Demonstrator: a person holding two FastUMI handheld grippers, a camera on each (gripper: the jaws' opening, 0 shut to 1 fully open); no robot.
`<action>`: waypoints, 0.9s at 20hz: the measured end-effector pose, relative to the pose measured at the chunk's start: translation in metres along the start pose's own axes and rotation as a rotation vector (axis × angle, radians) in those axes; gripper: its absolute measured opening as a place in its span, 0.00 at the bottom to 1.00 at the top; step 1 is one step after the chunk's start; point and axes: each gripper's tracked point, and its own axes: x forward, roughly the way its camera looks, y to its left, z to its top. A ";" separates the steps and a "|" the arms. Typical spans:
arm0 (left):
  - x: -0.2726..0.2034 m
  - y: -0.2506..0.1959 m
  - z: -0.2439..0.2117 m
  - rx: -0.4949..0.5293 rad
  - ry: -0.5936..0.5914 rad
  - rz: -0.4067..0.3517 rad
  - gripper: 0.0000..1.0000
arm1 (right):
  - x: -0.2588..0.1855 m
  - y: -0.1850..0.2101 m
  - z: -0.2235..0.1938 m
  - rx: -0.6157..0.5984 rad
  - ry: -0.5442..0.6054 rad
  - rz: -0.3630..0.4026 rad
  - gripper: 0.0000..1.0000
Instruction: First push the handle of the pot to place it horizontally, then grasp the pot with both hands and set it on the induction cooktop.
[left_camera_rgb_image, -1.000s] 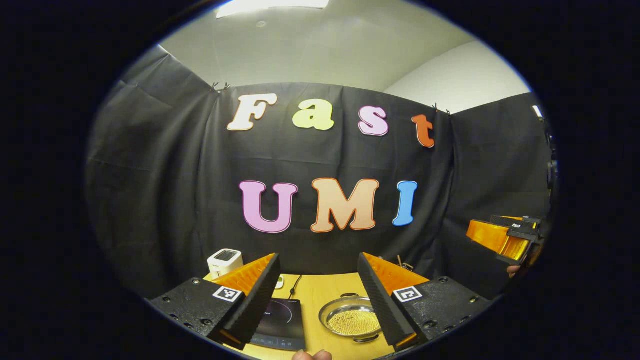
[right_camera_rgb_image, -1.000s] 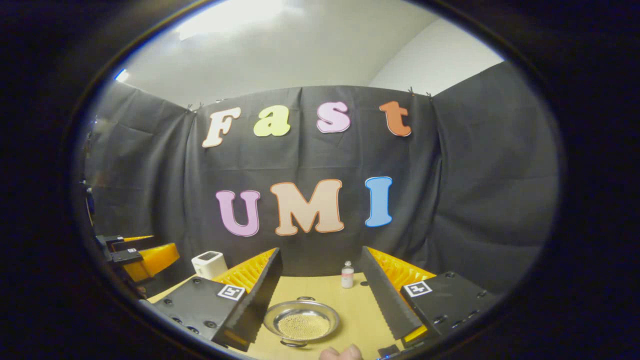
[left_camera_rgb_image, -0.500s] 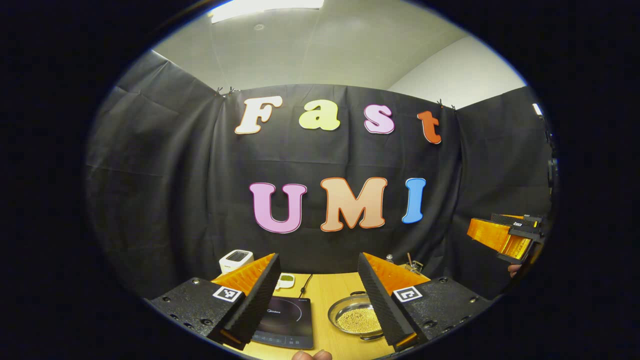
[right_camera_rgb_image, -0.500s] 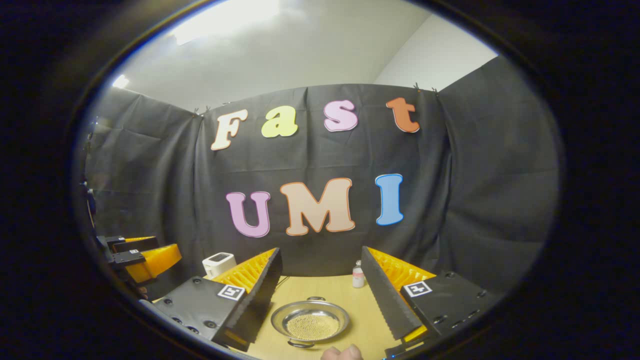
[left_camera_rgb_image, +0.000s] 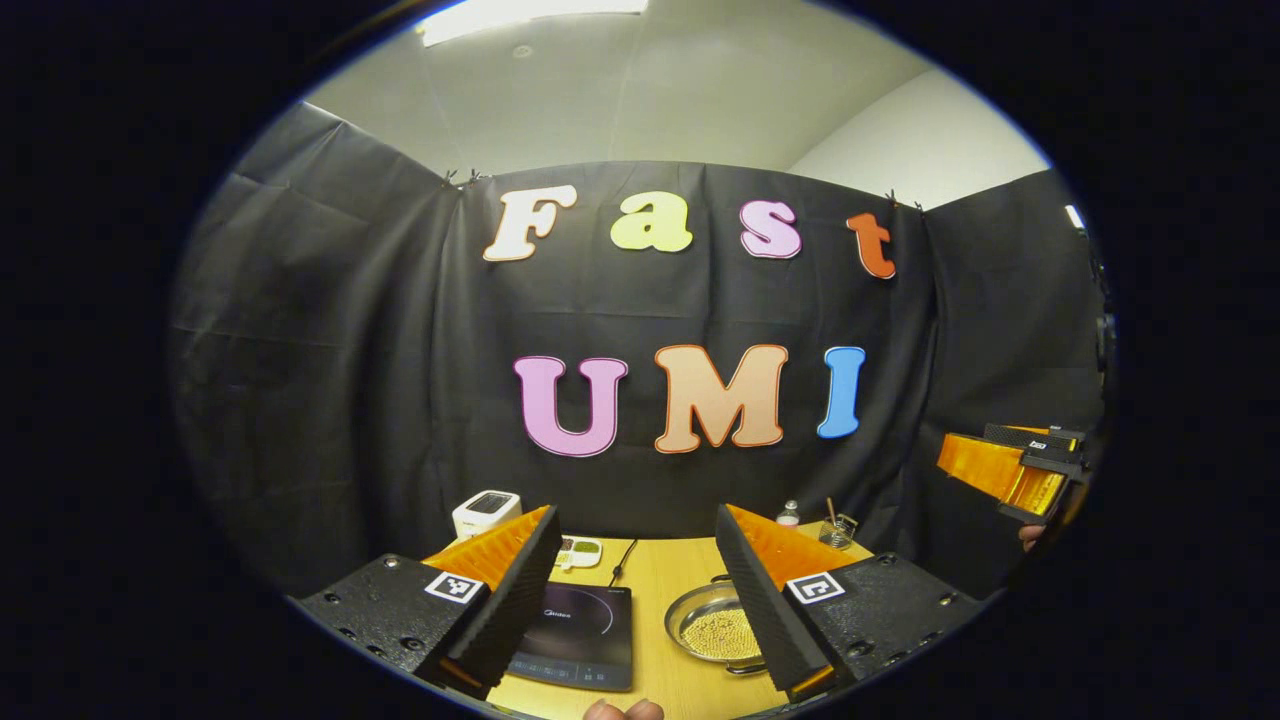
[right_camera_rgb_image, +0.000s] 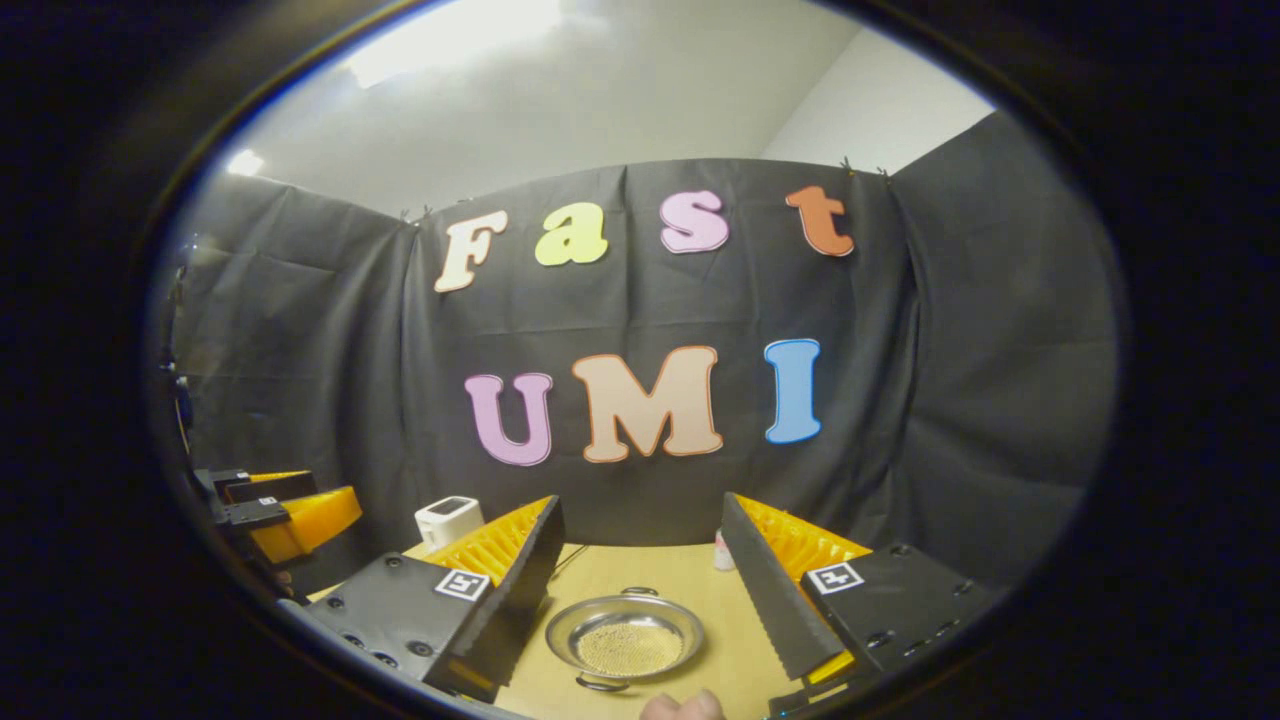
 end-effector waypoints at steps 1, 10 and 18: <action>-0.002 0.000 -0.003 -0.002 0.007 0.011 0.95 | 0.000 -0.002 -0.002 0.003 0.006 0.008 0.99; -0.028 -0.019 -0.003 0.032 0.029 0.077 0.91 | -0.003 -0.009 -0.028 0.042 0.050 0.111 0.99; -0.015 -0.012 -0.012 0.035 0.043 0.067 0.94 | 0.013 0.020 -0.082 0.069 0.175 0.153 0.83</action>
